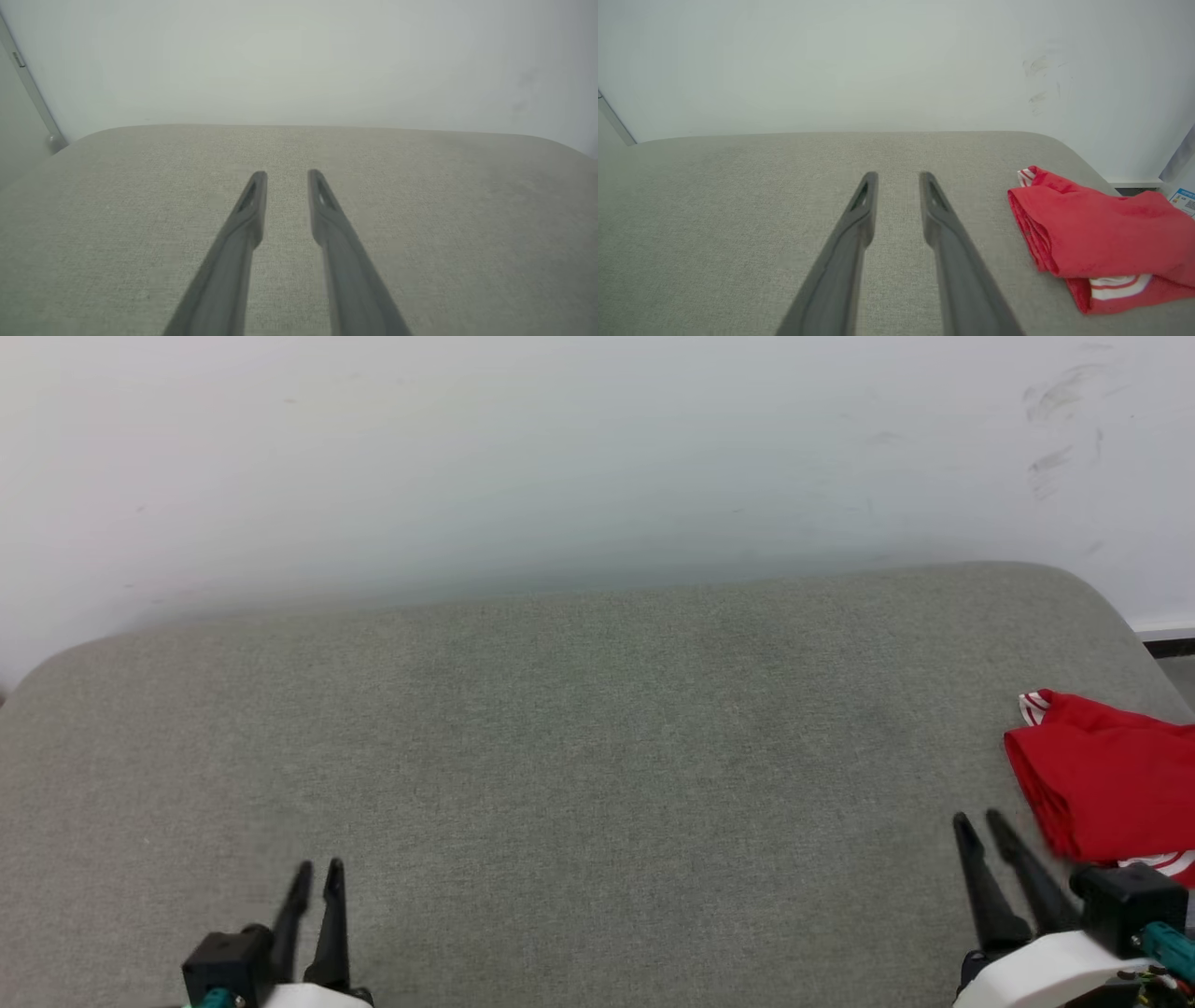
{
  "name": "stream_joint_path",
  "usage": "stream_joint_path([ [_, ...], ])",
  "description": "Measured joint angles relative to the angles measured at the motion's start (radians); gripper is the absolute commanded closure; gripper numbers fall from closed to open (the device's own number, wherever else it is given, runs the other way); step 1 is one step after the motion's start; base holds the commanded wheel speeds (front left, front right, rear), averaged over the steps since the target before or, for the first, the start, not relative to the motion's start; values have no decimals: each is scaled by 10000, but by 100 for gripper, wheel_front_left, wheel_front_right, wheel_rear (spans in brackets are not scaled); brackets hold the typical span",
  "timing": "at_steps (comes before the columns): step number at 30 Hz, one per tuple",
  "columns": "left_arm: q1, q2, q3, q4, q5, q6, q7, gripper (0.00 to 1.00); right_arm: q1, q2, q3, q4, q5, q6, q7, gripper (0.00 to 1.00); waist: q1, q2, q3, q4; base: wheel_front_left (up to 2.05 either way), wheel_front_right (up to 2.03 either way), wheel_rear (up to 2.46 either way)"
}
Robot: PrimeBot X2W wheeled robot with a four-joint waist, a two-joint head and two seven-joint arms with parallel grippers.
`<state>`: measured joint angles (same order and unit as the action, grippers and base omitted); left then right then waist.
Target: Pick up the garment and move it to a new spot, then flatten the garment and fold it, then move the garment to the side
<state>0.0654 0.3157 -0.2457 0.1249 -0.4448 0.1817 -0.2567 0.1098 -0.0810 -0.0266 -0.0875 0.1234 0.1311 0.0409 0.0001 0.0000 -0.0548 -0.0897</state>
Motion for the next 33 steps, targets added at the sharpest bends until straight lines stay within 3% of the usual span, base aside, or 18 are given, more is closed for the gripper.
stream_joint_path([
  [33, -448, -1012, 1237, 594, -4429, -1139, 1354, 100, -568, 113, -303, 1354, 5567, 0, 274, 100, 0, 1, 147, 229, 0, 0, 0],
])
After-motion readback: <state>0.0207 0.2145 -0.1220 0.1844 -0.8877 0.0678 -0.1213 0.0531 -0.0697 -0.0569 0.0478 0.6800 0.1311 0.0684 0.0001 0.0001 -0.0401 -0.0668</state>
